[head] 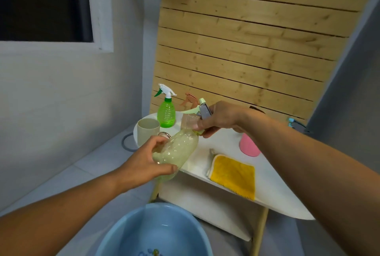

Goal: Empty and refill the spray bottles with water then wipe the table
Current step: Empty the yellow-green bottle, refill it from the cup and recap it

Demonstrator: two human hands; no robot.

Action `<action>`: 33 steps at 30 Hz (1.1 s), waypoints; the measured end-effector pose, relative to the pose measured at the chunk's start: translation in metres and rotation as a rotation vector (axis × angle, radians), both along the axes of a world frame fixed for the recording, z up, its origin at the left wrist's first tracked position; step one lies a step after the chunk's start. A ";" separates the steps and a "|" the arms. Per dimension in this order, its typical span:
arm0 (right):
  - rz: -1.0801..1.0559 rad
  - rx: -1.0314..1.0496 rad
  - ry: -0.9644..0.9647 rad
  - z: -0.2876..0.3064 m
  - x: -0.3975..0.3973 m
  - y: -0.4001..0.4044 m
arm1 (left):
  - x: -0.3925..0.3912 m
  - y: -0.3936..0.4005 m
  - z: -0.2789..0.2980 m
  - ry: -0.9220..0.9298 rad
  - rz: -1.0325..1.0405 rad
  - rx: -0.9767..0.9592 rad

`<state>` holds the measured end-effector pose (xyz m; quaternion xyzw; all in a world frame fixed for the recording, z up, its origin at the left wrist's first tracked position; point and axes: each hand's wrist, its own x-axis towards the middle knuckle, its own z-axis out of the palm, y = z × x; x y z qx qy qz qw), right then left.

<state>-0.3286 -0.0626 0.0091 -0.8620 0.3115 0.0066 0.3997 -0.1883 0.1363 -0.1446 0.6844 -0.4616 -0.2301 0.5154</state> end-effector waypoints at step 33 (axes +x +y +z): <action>-0.121 0.430 -0.388 -0.045 -0.023 0.018 | 0.046 0.072 -0.007 0.878 -0.028 0.326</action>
